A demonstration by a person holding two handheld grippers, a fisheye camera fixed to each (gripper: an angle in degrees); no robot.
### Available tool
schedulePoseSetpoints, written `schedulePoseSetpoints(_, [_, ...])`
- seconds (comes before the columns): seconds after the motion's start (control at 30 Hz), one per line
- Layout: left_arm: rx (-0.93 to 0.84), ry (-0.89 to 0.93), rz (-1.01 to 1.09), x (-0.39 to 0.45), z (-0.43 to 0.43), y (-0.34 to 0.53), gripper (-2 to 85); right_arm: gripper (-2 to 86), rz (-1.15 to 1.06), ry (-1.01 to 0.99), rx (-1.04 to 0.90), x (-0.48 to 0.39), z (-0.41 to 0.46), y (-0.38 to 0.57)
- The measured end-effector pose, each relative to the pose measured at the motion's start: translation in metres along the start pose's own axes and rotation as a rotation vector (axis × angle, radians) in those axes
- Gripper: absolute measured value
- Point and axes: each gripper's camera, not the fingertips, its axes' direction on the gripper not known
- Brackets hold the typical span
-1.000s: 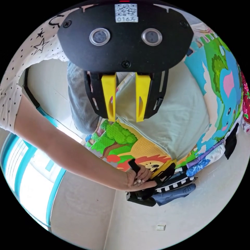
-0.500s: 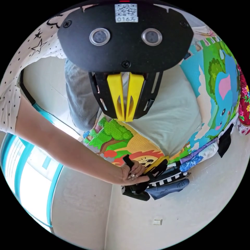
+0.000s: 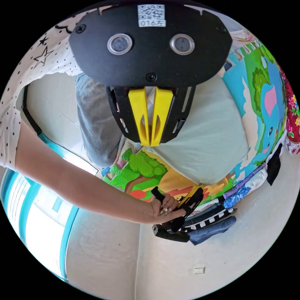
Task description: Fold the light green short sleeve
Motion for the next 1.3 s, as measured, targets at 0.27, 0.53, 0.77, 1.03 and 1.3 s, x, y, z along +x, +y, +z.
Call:
schedulePoseSetpoints(0.27, [0.129,-0.006,-0.119,-0.045,-0.070,0.038,-0.1,1.1,-0.067,0.256,0.157,-0.066,-0.076,0.001])
schedulePoseSetpoints(0.53, [0.084,0.002,-0.243,-0.099,-0.084,0.072,-0.7,0.3,-0.516,0.226,0.018,-0.230,-0.086,-0.023])
schedulePoseSetpoints(0.77, [0.084,-0.088,-0.204,-0.092,-0.094,0.079,-0.8,-0.5,-0.414,0.506,-0.062,-0.286,-0.053,-0.056])
schedulePoseSetpoints(1.03, [0.149,-0.099,-0.237,-0.123,-0.148,0.092,-0.9,-0.5,-0.446,0.516,0.121,-0.353,-0.169,-0.001])
schedulePoseSetpoints(1.3, [0.072,-0.066,-0.187,-0.168,-0.164,0.099,-0.6,-0.4,-0.776,0.423,-0.085,-0.439,-0.210,0.163])
